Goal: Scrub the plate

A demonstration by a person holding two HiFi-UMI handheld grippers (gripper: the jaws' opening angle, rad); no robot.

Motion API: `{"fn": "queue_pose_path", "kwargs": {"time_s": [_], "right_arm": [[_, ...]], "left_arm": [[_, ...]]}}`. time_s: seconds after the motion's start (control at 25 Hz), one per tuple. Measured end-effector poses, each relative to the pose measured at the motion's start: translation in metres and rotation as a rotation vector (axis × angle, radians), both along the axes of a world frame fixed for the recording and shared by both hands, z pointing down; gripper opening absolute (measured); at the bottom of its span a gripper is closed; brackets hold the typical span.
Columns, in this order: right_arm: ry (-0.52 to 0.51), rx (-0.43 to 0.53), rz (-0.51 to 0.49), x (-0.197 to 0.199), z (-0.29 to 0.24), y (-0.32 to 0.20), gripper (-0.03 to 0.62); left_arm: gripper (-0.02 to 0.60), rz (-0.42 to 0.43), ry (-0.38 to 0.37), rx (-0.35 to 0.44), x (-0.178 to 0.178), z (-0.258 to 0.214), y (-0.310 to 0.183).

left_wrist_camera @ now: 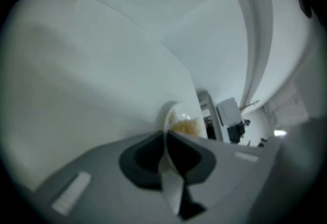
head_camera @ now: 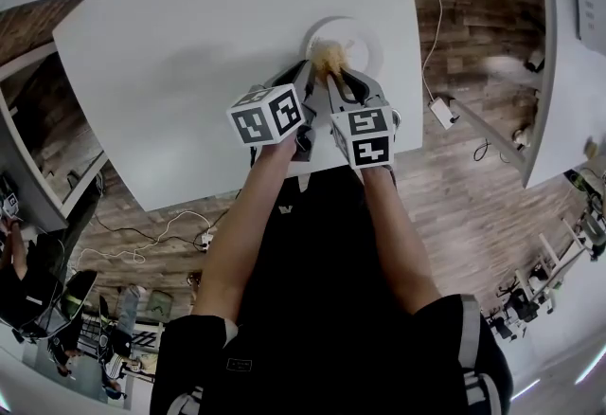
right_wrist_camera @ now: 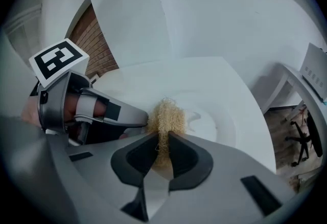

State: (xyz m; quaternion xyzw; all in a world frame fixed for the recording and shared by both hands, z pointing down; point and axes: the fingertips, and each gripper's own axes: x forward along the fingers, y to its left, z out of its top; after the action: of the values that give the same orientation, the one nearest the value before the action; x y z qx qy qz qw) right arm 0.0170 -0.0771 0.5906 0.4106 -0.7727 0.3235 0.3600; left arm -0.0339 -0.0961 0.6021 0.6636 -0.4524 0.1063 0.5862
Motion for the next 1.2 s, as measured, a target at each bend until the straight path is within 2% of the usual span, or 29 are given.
{"fn": "queue_pose_path", "kwargs": {"time_s": [0.24, 0.48, 0.64, 0.84, 1.2], "right_arm": [[-0.005, -0.016, -0.004, 0.010, 0.001, -0.003, 0.052], [0.049, 0.004, 0.087, 0.060, -0.001, -0.017, 0.052], [0.077, 0.018, 0.115, 0.072, -0.003, -0.027, 0.052], [0.076, 0.012, 0.097, 0.056, 0.000, -0.023, 0.052], [-0.013, -0.020, -0.019, -0.006, 0.001, -0.011, 0.049]], "left_arm": [[0.028, 0.009, -0.006, 0.000, 0.001, -0.002, 0.000], [0.026, 0.008, -0.005, -0.001, 0.000, -0.003, 0.000], [0.026, 0.002, -0.003, -0.006, 0.001, -0.003, -0.001], [0.026, -0.005, -0.006, -0.009, 0.001, -0.002, 0.000], [0.025, 0.004, 0.003, -0.018, 0.001, -0.002, 0.001]]}}
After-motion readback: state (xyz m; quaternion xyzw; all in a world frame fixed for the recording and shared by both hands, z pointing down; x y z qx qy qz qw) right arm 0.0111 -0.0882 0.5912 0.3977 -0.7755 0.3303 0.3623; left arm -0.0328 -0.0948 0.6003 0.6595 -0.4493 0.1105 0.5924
